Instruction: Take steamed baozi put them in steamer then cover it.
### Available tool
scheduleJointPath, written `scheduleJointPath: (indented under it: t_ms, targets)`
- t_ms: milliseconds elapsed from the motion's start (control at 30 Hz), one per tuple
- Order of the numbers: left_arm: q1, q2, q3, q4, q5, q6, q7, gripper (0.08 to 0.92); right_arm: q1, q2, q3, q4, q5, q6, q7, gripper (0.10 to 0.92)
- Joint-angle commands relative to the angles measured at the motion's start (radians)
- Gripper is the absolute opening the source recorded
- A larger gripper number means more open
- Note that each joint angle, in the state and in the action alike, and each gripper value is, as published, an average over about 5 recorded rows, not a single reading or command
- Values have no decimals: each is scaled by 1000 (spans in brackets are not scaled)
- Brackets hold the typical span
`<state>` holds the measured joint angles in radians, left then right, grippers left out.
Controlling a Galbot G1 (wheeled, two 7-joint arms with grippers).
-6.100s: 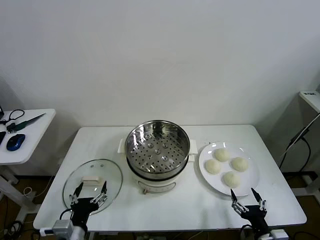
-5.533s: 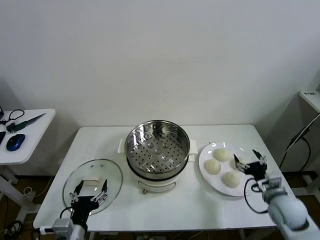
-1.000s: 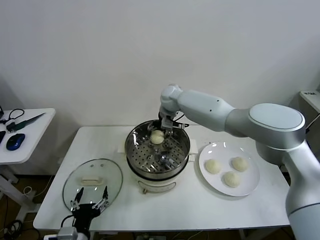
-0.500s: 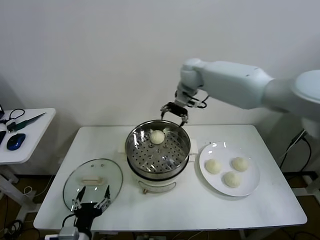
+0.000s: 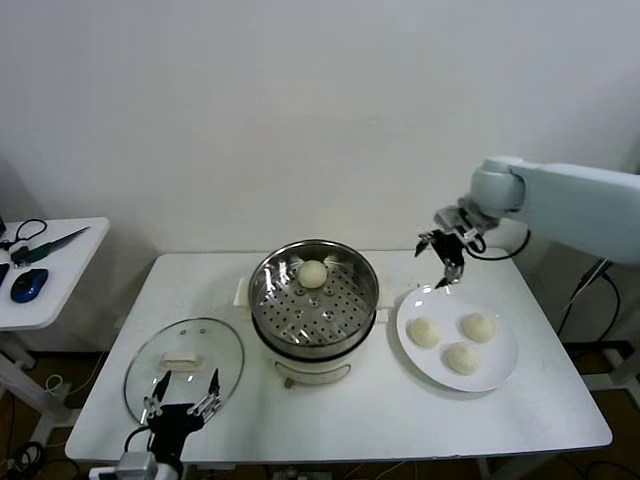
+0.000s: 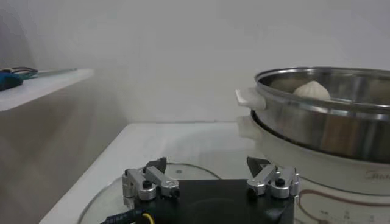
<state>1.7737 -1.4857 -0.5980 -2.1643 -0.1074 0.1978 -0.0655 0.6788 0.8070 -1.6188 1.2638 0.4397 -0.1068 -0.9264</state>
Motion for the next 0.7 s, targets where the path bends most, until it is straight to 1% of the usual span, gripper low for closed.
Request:
scheduleJointPath:
  t_ms: [33,367,700]
  targets:
    - [7,-2,-1,-1,1,-2,0,823,-254,-89,140,14,-39,-189,45,823]
    - [24,-4,-4,1,13,-7,0,823,-429,-13,261,-104,-105,-191,55,823]
    - [26,-6,-3,5,26,-8,1,823,-485,41,331,-168,-112,-192,84,823]
